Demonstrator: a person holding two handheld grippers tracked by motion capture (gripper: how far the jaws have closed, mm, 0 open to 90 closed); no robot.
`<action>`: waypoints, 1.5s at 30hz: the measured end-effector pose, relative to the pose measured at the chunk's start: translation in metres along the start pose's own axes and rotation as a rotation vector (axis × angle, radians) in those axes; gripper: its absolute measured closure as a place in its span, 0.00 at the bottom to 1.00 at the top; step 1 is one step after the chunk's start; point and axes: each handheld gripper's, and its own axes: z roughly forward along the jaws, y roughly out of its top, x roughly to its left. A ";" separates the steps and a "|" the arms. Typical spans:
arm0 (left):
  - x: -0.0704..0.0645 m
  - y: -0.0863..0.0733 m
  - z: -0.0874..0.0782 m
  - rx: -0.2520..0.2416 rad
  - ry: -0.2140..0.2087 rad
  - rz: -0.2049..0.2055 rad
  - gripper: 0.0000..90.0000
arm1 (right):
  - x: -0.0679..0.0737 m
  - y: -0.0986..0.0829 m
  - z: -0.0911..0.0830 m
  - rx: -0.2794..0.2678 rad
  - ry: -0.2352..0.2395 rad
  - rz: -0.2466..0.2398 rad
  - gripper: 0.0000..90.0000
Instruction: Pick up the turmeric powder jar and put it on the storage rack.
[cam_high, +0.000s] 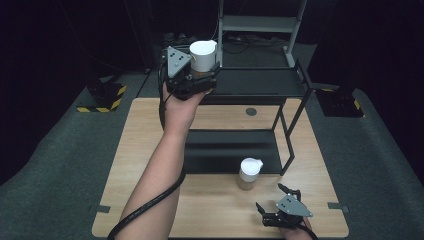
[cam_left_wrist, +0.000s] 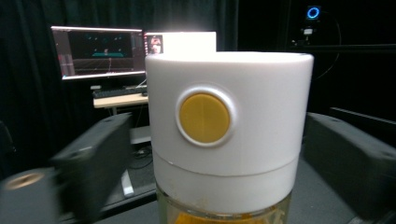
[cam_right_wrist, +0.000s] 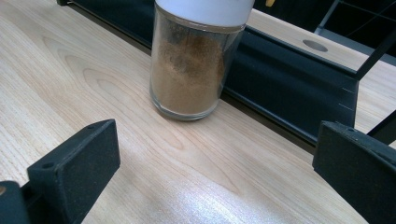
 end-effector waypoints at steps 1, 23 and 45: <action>0.001 0.000 -0.001 0.000 -0.004 -0.004 0.00 | 0.000 0.000 0.000 0.000 0.000 0.000 0.00; -0.011 -0.010 -0.039 0.024 -0.010 0.039 0.00 | 0.001 0.001 0.001 0.004 0.000 -0.014 0.00; -0.023 -0.044 -0.095 0.077 -0.028 0.066 0.00 | 0.003 0.002 0.001 0.008 -0.005 -0.021 0.00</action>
